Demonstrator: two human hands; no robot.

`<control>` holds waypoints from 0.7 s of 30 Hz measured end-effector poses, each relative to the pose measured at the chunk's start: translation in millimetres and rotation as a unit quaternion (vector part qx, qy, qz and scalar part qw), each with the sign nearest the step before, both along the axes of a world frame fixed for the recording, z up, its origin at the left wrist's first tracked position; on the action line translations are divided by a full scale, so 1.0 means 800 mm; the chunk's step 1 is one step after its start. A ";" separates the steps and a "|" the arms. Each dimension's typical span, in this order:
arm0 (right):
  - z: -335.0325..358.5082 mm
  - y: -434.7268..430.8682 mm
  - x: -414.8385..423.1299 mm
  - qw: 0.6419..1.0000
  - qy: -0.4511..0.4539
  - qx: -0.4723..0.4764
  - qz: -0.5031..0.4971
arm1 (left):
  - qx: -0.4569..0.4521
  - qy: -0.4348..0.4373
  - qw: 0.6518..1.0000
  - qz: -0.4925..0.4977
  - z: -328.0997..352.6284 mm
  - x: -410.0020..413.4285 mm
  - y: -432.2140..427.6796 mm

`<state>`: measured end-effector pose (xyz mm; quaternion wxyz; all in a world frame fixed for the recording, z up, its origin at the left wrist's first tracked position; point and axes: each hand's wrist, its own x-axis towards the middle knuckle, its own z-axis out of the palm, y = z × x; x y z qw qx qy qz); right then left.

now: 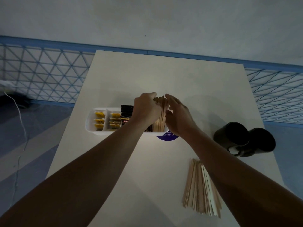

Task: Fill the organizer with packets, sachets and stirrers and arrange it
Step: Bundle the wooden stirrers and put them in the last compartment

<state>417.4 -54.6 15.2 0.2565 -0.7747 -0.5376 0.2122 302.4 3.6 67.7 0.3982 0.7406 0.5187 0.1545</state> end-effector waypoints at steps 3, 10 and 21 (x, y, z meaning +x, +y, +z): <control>0.005 -0.008 0.005 1.000 -0.003 -0.017 -0.013 | 0.013 -0.012 1.000 0.008 0.002 -0.001 -0.001; 0.019 -0.035 0.015 0.999 0.004 -0.021 -0.040 | 0.050 -0.059 0.996 0.040 0.004 0.000 -0.017; 0.012 -0.135 0.040 0.992 0.052 -0.071 -0.096 | -0.030 -0.057 0.998 0.008 -0.033 0.024 -0.096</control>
